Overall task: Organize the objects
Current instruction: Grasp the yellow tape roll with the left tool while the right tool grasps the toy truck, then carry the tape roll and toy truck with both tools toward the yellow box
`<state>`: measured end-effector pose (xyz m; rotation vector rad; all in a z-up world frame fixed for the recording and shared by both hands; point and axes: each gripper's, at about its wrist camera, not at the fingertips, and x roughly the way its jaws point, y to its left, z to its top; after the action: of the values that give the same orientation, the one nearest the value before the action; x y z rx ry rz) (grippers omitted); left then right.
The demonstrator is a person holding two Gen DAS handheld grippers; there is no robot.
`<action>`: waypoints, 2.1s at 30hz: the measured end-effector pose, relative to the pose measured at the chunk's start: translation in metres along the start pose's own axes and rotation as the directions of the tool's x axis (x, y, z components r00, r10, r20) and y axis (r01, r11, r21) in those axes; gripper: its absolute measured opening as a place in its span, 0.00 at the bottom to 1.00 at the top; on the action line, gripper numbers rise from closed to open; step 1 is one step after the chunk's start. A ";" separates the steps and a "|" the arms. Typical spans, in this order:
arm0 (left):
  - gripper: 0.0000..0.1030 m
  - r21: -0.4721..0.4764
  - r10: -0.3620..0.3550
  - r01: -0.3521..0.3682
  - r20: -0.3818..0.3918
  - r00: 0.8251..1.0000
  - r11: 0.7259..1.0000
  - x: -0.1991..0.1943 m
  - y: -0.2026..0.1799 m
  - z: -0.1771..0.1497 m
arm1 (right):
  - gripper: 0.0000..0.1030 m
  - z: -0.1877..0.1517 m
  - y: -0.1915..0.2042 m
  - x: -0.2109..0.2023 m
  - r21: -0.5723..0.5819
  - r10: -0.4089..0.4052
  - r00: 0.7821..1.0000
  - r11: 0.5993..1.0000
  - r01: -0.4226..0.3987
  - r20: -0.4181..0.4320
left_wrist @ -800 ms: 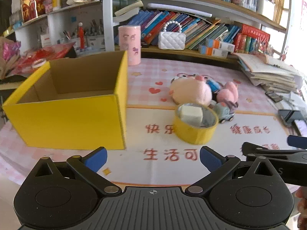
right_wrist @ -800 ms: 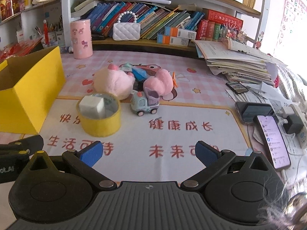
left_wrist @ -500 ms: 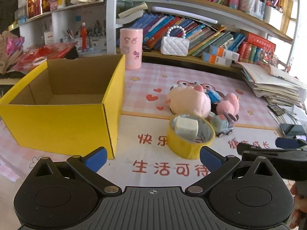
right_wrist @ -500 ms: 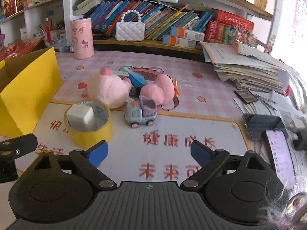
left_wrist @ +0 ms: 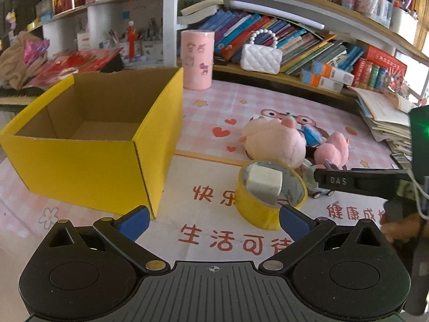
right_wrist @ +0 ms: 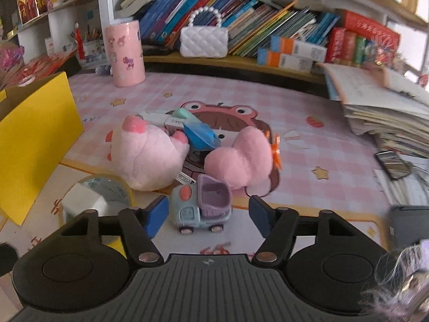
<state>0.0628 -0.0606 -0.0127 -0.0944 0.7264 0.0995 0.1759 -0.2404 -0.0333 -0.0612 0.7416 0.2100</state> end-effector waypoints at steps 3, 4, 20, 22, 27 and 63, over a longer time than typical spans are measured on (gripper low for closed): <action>1.00 -0.007 -0.002 0.002 -0.010 1.000 1.000 0.001 -0.005 0.002 | 0.57 0.003 -0.002 0.016 -0.001 0.042 0.999 0.999 -0.042 -0.028; 1.00 -0.002 -0.002 0.002 -0.013 1.000 1.000 0.002 -0.007 0.003 | 0.57 0.004 -0.002 0.020 0.000 0.052 0.998 0.999 -0.052 -0.034; 1.00 0.136 -0.024 0.039 -0.110 0.994 0.990 0.072 -0.064 0.018 | 0.57 0.002 -0.055 -0.029 0.072 0.109 0.993 0.991 -0.112 0.049; 1.00 0.128 -0.016 0.031 -0.119 0.993 0.991 0.082 -0.067 0.021 | 0.57 -0.003 -0.061 -0.040 0.091 0.100 0.994 0.990 -0.104 0.048; 0.88 0.134 -0.031 0.050 -0.137 0.990 0.990 0.100 -0.073 0.025 | 0.57 -0.018 -0.066 -0.056 0.117 0.098 0.995 0.988 -0.101 0.035; 0.86 -0.083 -0.017 0.019 0.027 0.999 0.996 -0.070 0.143 -0.033 | 0.57 -0.073 0.149 -0.115 -0.042 0.203 0.978 0.978 -0.205 -0.045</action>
<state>-0.0287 0.0729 0.0019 -0.1793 0.6949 0.1140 0.0138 -0.1233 -0.0064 -0.0337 0.7838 0.4229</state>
